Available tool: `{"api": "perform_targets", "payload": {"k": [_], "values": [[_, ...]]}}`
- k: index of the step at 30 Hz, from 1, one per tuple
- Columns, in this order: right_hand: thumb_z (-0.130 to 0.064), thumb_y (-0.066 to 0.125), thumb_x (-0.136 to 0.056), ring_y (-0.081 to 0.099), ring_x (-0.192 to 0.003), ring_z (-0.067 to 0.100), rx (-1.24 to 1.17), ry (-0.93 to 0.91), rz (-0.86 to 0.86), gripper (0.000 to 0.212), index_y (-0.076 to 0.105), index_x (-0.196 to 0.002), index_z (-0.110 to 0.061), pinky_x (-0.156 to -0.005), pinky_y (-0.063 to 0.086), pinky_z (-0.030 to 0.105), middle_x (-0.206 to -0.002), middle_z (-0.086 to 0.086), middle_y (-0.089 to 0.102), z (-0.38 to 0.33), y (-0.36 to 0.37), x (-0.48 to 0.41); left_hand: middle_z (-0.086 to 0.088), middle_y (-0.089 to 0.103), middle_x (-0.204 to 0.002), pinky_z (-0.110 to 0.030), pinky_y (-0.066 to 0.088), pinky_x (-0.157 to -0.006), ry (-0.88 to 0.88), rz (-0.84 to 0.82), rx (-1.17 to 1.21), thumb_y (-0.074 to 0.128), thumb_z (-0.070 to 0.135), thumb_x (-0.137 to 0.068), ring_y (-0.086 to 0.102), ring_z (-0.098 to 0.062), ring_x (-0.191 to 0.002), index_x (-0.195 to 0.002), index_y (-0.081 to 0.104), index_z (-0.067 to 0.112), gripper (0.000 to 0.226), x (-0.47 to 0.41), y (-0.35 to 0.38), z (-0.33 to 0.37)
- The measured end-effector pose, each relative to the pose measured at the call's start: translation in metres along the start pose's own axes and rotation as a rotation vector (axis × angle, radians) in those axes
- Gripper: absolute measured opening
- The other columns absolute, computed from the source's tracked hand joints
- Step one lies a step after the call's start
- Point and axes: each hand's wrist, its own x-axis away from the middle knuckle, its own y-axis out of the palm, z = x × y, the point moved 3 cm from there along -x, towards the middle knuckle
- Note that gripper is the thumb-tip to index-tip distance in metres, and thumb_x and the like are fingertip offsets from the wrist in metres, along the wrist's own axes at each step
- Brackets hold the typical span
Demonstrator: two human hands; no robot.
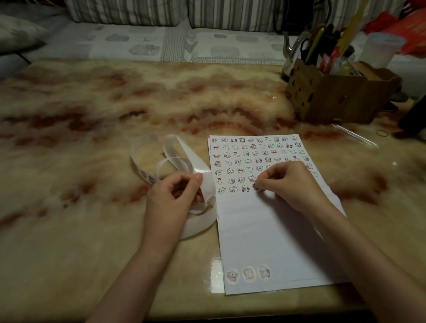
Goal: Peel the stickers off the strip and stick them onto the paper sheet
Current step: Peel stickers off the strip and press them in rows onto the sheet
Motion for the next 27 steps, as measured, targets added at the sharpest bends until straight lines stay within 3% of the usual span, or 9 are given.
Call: {"api": "perform_targets", "payload": {"k": [7,20,27], "values": [[-0.019,0.072,-0.073,0.059,-0.062,0.012,0.076,-0.019,0.062,0.009,0.07,-0.064,-0.019,-0.07,0.049,0.037,-0.067,-0.004,0.071,0.0048,0.0038,-0.0023,-0.003,0.067,-0.062,-0.012,0.047,-0.057,-0.005,-0.007,0.002,0.064,0.015,-0.087,0.06,-0.003,-0.053,-0.076,0.069,0.005,0.015,-0.0001,0.0004,-0.0012],[-0.019,0.071,-0.074,0.057,-0.063,0.01,0.121,-0.037,0.074,0.004,0.069,-0.07,-0.018,-0.069,0.048,0.035,-0.069,-0.003,0.07,0.0056,0.0049,-0.0035,0.004,0.065,-0.056,-0.012,0.046,-0.056,-0.007,-0.007,0.009,0.064,0.015,-0.087,0.059,-0.002,-0.052,-0.073,0.068,0.007,0.017,-0.0009,0.0011,-0.0018],[-0.023,0.075,-0.073,0.056,-0.057,0.012,0.129,-0.053,0.069,0.01,0.068,-0.07,-0.017,-0.069,0.05,0.037,-0.057,-0.005,0.062,0.0075,0.0035,-0.0034,0.002,0.065,-0.057,-0.011,0.046,-0.056,-0.001,-0.006,0.001,0.064,0.015,-0.087,0.059,-0.002,-0.051,-0.073,0.068,0.007,0.017,0.0002,0.0004,-0.001]]}}
